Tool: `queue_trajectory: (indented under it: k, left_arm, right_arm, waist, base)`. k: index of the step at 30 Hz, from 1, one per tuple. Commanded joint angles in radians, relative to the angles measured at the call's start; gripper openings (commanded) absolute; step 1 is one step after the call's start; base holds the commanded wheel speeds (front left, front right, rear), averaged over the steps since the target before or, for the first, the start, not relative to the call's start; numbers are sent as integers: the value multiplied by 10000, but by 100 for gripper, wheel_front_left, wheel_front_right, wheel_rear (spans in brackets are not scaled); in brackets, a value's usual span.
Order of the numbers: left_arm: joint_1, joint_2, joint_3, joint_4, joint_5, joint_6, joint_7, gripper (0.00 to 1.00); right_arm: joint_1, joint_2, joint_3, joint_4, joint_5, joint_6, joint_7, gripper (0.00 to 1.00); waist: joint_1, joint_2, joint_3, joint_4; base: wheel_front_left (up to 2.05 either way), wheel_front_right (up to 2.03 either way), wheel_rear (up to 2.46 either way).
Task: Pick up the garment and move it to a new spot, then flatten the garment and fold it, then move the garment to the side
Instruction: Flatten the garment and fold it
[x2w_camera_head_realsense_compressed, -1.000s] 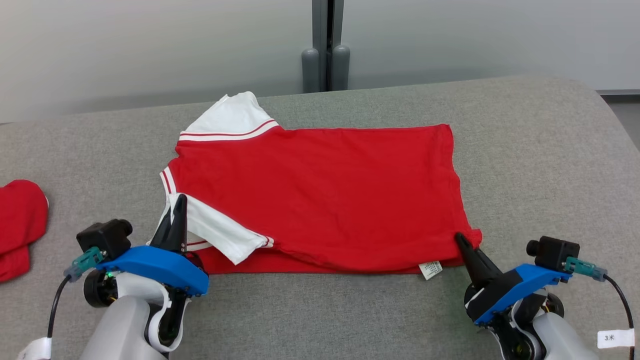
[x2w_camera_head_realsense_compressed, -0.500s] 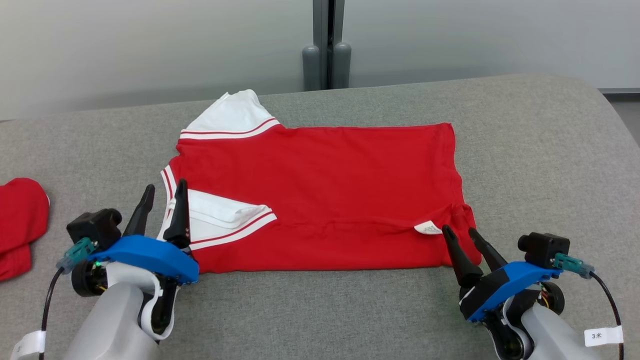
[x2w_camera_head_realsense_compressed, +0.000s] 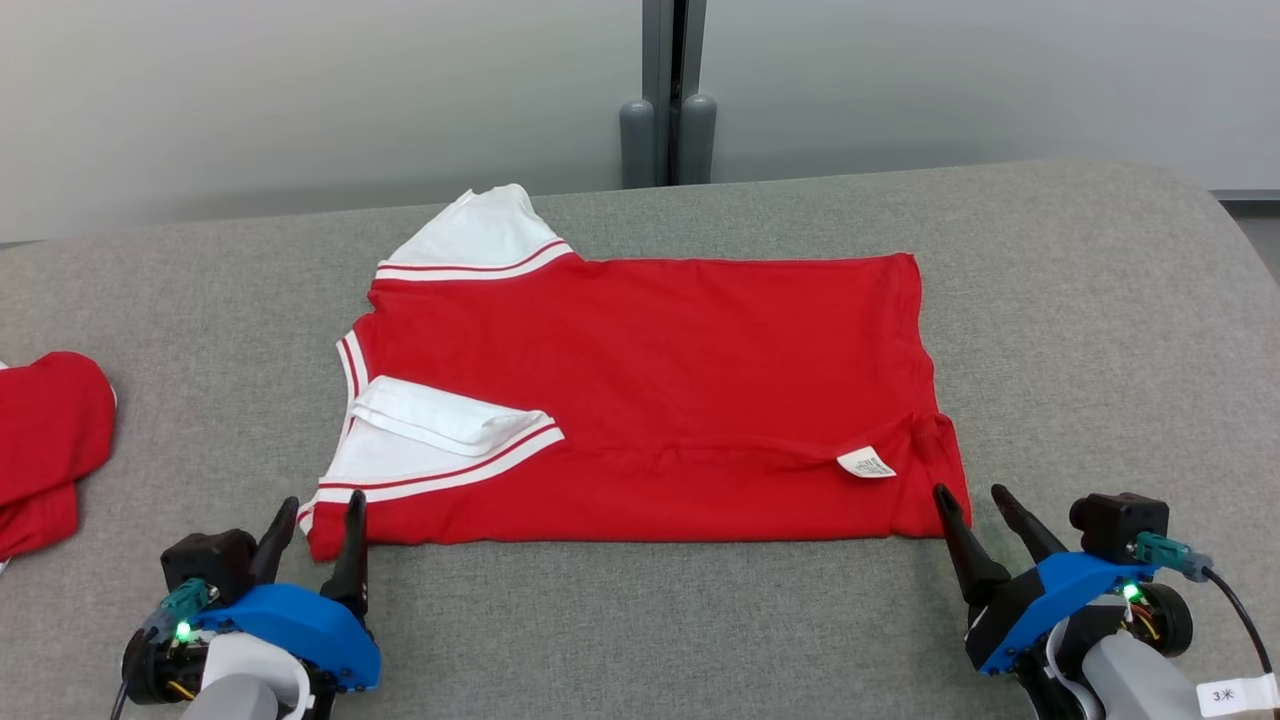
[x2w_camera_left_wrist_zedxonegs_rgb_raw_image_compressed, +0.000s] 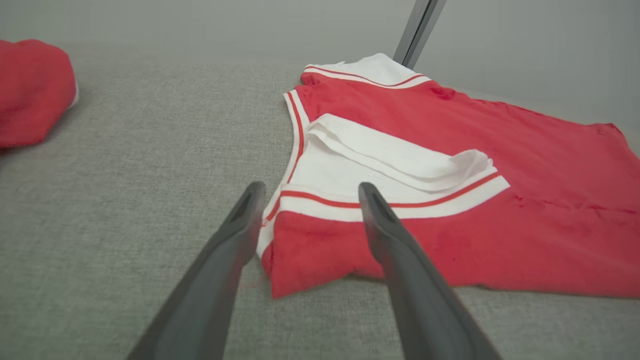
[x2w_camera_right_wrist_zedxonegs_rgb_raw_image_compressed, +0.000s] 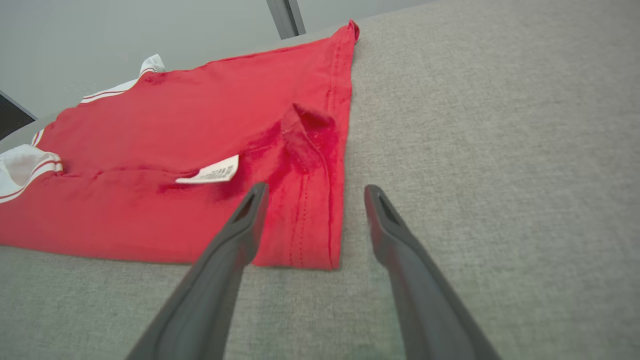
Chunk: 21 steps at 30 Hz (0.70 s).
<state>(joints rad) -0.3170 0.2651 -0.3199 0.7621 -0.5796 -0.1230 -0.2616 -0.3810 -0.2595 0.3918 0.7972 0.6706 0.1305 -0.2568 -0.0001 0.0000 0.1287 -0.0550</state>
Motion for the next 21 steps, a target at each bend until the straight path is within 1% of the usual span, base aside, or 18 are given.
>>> queue_trajectory:
  k: [1,6,12,16,17,18,19,20,21]
  left_arm:
    - [-32,4,-50,186,160,12,-45,100]
    - [-353,-121,-27,771,305,63,-46,100]
    - [-624,-237,25,1230,456,50,-46,100]
    - [-869,-336,-62,1789,599,48,-36,100]
    - [-925,-374,-95,1909,616,36,-34,95]
    - [-996,-393,-100,1992,622,23,-33,49]
    - [-1051,-407,-94,2053,617,13,-31,27]
    - [-1090,-417,-56,2112,607,8,-31,10]
    - [-1122,-412,-18,2151,608,5,-25,0]
  right_arm:
    - [-177,12,39,192,-193,5,-40,100]
    - [-474,254,114,748,-399,5,-57,100]
    - [-764,532,216,1198,-370,5,-67,100]
    - [-975,716,342,1571,-347,3,-67,100]
    - [-1004,775,372,1666,-316,3,-66,100]
    - [-1043,814,406,1756,-274,5,-61,95]
    - [-1084,841,424,1817,-243,5,-59,44]
    - [-1120,867,422,1872,-184,5,-47,9]
    - [-1151,885,408,1925,-120,5,-46,0]
  waist:
    - [1,0,44,-27]
    - [1,0,175,-110]
    - [1,0,315,-165]
    - [1,0,397,-178]
    - [1,0,418,-171]
    - [1,0,443,-163]
    - [1,0,466,-148]
    - [1,0,479,-132]
    - [1,0,487,-114]
  base:
    - [0,0,0]
    - [0,0,0]
    - [0,0,0]
    - [0,0,0]
    - [0,0,0]
    - [0,0,0]
    - [0,0,0]
    - [0,0,0]
    - [0,0,0]
